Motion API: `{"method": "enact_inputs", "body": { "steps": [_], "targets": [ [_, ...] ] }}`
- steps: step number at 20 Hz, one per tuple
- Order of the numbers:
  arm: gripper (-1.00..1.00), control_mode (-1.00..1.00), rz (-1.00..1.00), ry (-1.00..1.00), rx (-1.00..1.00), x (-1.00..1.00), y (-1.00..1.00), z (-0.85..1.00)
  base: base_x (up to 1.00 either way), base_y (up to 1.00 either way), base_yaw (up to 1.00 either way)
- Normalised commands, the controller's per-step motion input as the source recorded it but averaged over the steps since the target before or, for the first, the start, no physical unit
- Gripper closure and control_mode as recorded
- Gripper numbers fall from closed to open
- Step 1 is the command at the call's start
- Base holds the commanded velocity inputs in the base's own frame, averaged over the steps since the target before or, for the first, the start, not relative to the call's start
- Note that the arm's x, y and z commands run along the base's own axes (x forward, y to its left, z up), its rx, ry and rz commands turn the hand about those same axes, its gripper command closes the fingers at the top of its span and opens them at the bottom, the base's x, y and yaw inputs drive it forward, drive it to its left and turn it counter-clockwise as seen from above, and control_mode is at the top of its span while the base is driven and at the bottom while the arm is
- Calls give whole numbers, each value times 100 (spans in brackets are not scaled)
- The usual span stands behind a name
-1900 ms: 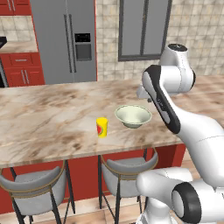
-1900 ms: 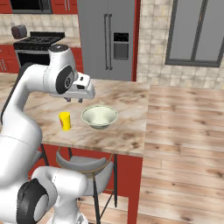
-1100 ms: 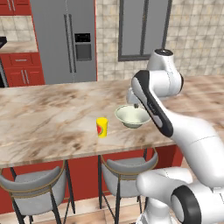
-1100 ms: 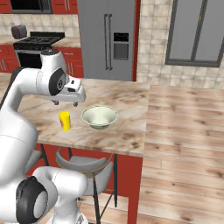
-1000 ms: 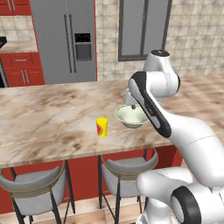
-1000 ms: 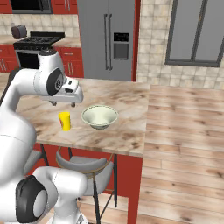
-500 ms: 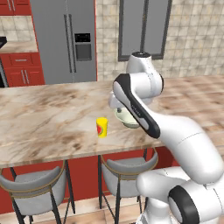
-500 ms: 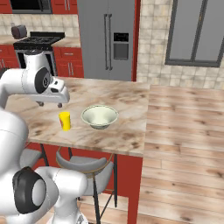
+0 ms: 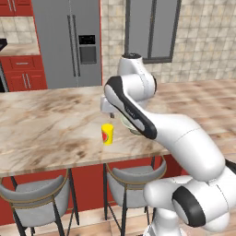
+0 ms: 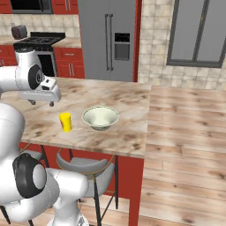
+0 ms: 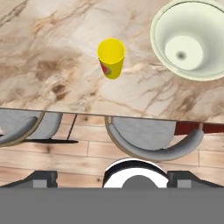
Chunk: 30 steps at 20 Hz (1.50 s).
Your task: Place the cup inside the bowl on the dining table and move the bowl to any counter.
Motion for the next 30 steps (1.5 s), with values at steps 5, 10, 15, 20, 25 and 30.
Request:
{"method": "enact_inputs", "body": {
  "steps": [5,10,15,20,25,30],
  "targets": [
    [-100,-100,0,0,0,21,16,0,0,0,0],
    [-100,-100,0,1,0,14,19,-7,0,0,0],
    [-100,-100,0,0,0,18,22,-6,0,0,0],
    [-100,-100,0,0,0,33,10,-8,0,0,0],
    [-100,-100,0,0,0,51,0,0,0,0,0],
    [-100,-100,0,0,0,52,0,0,0,0,0]
  ]
}}
